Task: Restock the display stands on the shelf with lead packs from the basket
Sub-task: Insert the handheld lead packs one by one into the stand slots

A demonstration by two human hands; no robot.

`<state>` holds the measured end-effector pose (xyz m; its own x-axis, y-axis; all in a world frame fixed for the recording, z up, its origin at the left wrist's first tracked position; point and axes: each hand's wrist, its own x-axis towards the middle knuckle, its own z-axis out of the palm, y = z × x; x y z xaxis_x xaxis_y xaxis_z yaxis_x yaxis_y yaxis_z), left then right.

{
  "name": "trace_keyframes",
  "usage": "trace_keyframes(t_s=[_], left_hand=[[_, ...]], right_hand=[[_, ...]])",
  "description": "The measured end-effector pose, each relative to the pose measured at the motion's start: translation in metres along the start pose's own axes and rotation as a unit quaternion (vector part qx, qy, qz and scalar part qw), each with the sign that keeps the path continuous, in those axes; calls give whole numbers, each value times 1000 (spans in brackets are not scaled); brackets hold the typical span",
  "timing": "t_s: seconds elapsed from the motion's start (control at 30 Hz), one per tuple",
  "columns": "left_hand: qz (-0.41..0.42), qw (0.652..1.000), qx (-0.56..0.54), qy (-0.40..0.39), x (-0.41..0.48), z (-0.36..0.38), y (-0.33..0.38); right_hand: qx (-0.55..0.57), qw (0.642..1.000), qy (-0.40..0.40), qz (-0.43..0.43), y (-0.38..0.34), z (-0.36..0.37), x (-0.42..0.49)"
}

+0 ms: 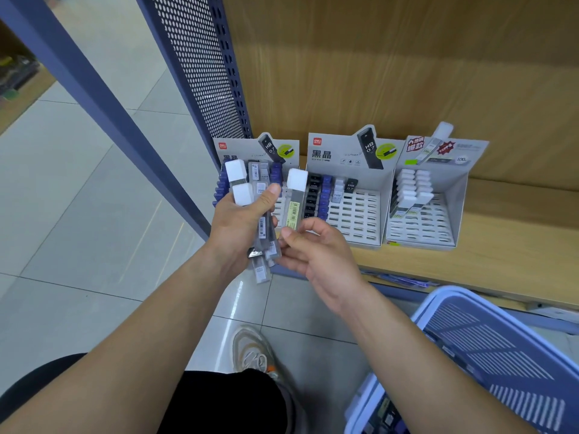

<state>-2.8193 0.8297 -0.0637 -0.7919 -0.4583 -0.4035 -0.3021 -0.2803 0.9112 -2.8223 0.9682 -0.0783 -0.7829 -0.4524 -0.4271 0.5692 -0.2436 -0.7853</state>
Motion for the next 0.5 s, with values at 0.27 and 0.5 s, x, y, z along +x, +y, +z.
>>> trace_keyframes(t_s=[0.27, 0.5], left_hand=[[38, 995, 73, -54, -4, 38, 1], [42, 988, 96, -110, -18, 96, -1]], right_hand=[[-61, 996, 14, -66, -15, -40, -12], [-112, 977, 85, -161, -23, -85, -29]])
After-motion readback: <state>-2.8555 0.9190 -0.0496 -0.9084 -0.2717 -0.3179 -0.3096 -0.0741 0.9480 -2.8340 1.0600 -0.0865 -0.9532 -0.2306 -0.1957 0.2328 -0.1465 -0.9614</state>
